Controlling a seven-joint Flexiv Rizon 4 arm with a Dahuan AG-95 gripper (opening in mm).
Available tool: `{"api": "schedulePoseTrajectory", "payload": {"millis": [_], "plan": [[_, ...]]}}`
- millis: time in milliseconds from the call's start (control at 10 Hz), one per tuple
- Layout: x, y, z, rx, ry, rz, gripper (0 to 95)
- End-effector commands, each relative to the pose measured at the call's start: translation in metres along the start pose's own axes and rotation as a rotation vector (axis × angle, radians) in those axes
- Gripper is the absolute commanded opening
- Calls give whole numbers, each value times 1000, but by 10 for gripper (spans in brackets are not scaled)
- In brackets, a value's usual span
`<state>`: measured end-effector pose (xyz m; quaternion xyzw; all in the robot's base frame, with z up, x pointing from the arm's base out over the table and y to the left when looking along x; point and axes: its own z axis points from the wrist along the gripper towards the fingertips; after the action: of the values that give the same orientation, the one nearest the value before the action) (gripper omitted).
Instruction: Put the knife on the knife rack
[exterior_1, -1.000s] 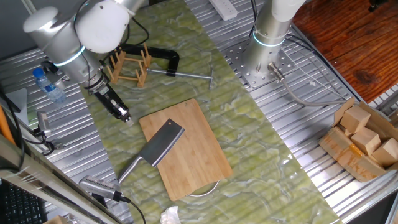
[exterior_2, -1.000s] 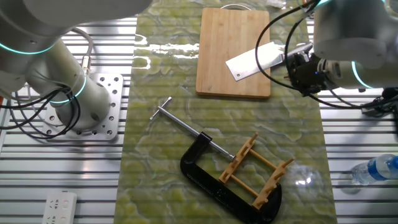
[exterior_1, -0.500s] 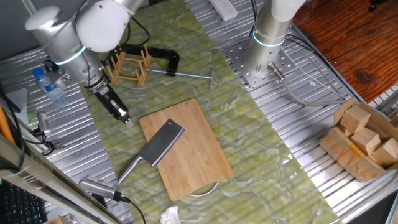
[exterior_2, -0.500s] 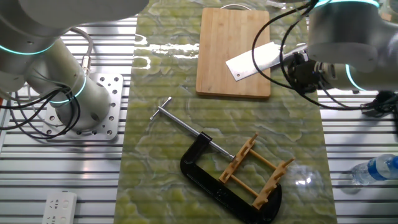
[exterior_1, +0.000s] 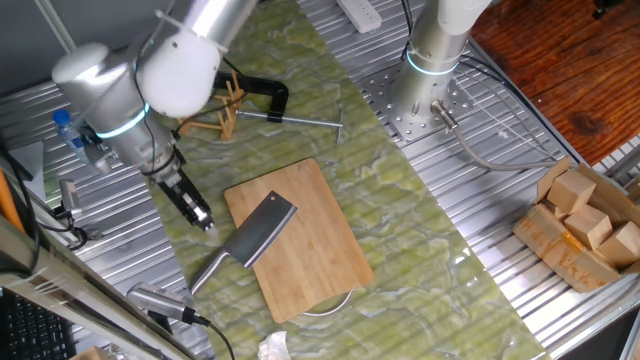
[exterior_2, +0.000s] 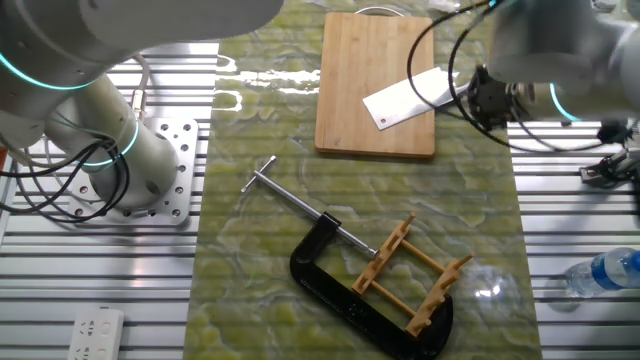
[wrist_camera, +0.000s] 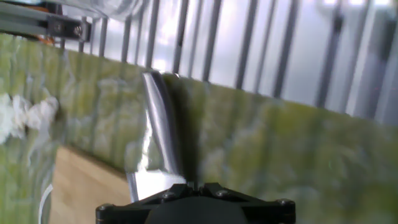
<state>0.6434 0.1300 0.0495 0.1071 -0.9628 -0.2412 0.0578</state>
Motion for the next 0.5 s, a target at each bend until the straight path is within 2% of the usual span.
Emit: {"api": "schedulePoseTrajectory", "payload": {"millis": [100,300,500], "plan": [[1,-3,-2,-9,-1,-6,0],[5,-8,-6,-45,19,-38,0],[6,-12,-6,-118,50,-32,0]]}}
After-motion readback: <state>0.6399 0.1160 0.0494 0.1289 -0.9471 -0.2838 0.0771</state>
